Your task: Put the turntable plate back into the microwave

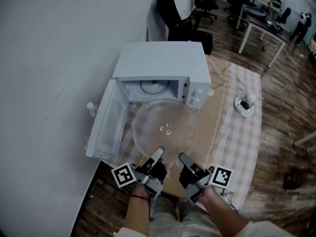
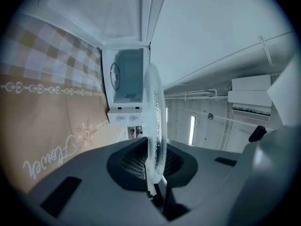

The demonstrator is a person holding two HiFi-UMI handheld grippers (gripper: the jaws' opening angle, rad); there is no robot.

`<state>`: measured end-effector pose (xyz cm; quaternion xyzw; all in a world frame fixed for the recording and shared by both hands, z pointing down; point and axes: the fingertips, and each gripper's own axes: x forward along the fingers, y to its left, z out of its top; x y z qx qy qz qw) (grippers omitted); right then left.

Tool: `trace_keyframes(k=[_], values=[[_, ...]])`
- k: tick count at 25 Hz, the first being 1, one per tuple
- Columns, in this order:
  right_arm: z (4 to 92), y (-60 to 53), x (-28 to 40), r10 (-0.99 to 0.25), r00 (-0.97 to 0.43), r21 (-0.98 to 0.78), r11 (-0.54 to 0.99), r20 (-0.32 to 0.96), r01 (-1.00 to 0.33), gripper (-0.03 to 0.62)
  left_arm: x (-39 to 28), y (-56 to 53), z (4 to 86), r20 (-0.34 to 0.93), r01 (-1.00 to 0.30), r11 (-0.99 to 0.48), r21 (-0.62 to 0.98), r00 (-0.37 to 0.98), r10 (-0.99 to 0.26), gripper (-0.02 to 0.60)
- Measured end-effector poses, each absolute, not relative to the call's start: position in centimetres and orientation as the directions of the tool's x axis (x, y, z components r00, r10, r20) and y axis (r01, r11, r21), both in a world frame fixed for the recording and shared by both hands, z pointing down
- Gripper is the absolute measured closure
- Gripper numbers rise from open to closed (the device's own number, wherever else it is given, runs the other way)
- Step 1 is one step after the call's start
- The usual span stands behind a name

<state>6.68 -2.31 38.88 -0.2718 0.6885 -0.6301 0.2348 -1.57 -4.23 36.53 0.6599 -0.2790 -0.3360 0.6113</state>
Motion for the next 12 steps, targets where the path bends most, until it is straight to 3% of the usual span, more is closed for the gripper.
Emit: trace_keyframes(k=[4,12], values=[[40.4,-5.7,4.4,-0.673,-0.738,-0.994,0.044,0.044,-0.099,0.512,-3.8,-7.1,38.8,-0.089,0.035,-0.086,0.996,0.624,-0.777,0.551],[43.1,-9.9,1.4,-0.706,-0.708,-0.999,-0.03,0.013,0.012,0.531,-6.5,-11.4,41.1,-0.082,0.024,-0.088,0.996,0.651,-0.754,0.549]])
